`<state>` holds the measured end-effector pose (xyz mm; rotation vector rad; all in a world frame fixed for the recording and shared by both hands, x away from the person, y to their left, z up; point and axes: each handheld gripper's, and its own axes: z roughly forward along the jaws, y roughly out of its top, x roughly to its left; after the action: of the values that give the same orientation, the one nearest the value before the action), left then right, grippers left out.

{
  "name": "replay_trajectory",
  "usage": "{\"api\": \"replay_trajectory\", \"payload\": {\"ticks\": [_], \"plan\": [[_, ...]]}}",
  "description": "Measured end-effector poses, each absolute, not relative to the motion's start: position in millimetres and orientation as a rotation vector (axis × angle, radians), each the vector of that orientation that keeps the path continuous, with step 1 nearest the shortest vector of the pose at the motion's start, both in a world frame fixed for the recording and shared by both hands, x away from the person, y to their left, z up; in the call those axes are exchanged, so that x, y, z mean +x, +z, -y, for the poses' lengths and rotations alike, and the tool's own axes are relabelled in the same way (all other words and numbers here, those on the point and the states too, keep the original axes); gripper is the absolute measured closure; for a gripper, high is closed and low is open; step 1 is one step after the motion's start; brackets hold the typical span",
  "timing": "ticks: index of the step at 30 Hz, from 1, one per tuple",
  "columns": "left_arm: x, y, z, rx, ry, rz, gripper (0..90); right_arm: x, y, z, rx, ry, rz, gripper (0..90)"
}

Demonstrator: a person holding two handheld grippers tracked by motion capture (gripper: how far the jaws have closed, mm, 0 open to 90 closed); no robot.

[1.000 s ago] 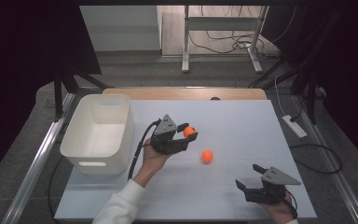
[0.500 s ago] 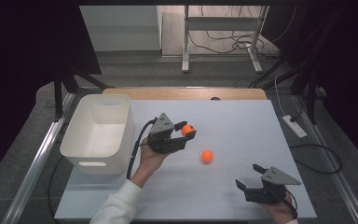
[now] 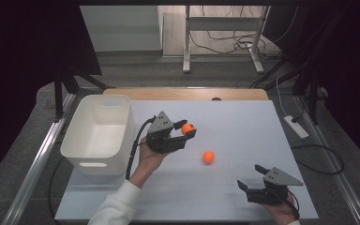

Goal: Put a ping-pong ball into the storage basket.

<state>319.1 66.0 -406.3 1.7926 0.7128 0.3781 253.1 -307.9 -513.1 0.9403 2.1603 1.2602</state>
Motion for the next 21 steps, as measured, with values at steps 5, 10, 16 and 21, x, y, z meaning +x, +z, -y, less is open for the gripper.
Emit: {"api": "replay_trajectory", "payload": {"ticks": [5, 10, 16, 21], "plan": [[318, -404, -69, 1.790, 0.380, -0.712, 50.4, 253, -513, 308, 0.942, 1.256, -2.159, 10.6], [318, -401, -71, 1.783, 0.380, -0.712, 50.4, 253, -513, 308, 0.941, 1.259, -2.160, 10.6], [317, -397, -74, 1.774, 0.387, -0.709, 50.4, 253, -513, 308, 0.942, 1.255, -2.160, 10.6], [317, -394, -76, 1.769, 0.393, -0.709, 50.4, 253, -513, 308, 0.940, 1.258, -2.160, 10.6]]}}
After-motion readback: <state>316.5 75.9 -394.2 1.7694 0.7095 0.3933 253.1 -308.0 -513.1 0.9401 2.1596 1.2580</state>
